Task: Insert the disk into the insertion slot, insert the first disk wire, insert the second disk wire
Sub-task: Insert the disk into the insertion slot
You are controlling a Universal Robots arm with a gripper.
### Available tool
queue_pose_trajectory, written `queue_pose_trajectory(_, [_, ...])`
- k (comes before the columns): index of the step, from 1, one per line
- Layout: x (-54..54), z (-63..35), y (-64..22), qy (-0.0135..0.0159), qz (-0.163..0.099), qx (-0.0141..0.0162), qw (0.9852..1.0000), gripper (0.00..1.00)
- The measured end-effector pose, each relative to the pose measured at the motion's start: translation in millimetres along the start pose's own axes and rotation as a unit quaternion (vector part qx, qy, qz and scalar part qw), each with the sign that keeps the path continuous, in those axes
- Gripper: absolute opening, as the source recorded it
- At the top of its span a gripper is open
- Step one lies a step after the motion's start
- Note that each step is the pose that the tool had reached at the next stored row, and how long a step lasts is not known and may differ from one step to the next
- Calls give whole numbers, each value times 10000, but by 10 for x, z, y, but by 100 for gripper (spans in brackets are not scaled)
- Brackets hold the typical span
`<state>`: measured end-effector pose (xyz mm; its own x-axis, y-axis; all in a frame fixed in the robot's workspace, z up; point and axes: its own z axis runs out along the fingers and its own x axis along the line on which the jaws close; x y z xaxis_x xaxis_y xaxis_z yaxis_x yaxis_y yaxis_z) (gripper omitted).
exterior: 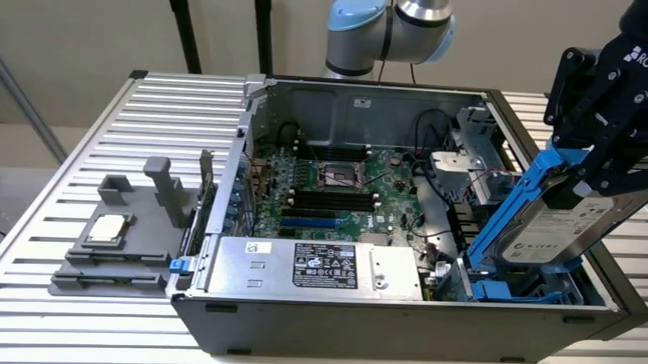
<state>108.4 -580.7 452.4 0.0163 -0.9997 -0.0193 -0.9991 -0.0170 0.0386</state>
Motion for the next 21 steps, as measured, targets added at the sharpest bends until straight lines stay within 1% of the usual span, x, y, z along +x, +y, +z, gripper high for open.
queue_pose_trajectory(2, [11,13,-1,-17,-1,2,10000,32])
queue_pose_trajectory(3, [17,18,-1,-21,-1,3,10000,32])
queue_pose_trajectory(21, [21,76,-10,-15,-53,7,10000,32])
